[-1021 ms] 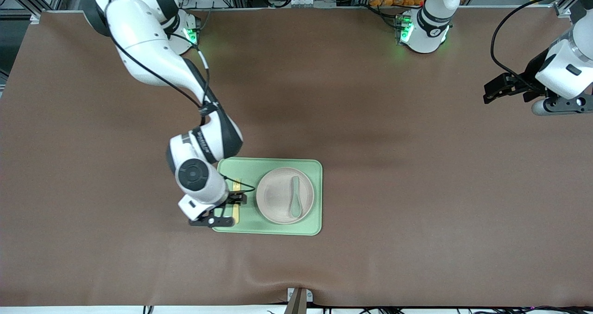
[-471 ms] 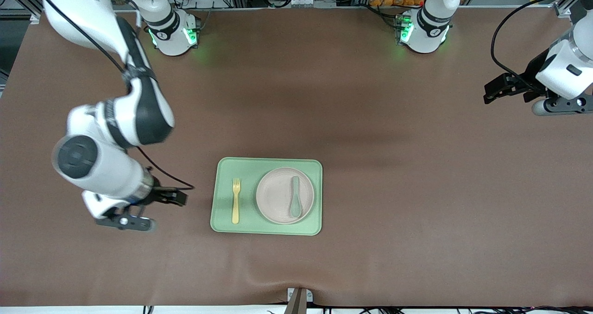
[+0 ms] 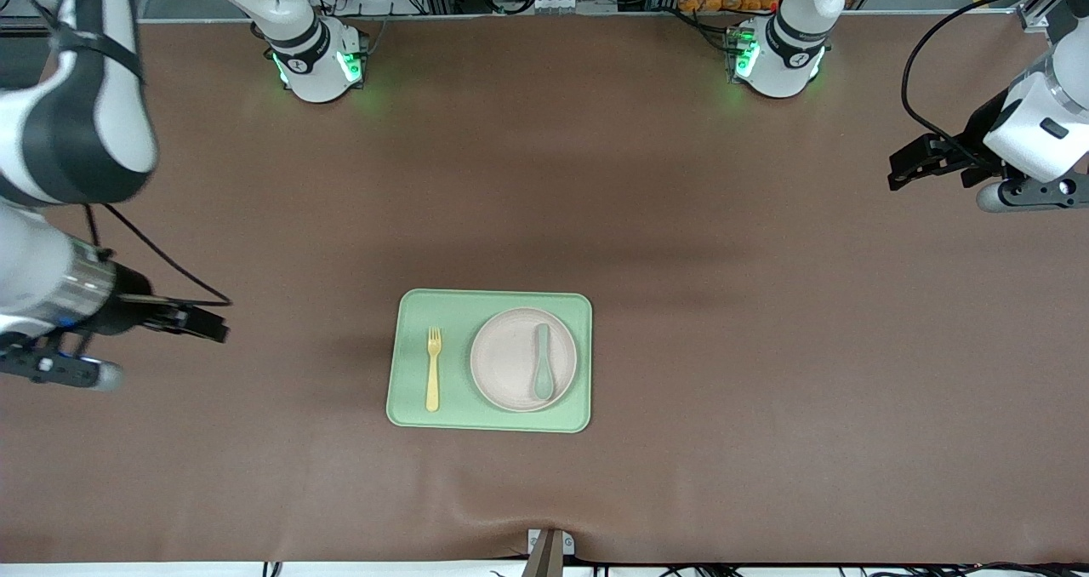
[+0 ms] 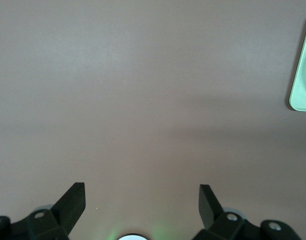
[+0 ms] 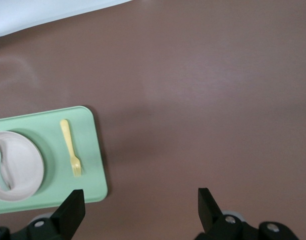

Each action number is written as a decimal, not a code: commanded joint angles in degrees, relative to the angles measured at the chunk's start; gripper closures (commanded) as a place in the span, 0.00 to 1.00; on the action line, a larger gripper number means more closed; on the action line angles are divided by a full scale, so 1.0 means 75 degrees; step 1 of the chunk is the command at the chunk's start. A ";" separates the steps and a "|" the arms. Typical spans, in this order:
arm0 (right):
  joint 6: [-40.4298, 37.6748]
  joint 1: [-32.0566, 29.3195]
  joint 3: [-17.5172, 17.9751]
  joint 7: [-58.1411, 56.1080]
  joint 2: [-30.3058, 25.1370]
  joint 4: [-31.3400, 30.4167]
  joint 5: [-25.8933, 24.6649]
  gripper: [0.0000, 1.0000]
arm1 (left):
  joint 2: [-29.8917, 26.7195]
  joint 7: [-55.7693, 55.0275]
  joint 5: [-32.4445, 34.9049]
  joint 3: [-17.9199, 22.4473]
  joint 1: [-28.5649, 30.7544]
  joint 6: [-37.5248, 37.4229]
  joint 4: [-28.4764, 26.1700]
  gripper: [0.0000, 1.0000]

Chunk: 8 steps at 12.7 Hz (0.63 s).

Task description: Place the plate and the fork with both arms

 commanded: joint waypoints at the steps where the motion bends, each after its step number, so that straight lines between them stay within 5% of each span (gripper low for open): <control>1: -0.0096 -0.0432 0.0095 -0.0312 -0.1302 -0.1364 0.0116 0.00 | -0.0186 0.0174 0.0149 -0.0060 0.0022 -0.0274 0.0086 0.00; 4: 0.0161 -0.0411 0.0095 -0.0347 -0.2615 -0.2668 0.0022 0.00 | -0.0222 0.0151 0.0196 -0.0084 0.0046 -0.0274 0.0307 0.00; 8: -0.0072 -0.0399 0.0118 -0.0335 -0.2958 -0.2483 -0.0164 0.00 | -0.0175 0.0197 0.0208 -0.0037 0.0104 -0.0286 0.0718 0.00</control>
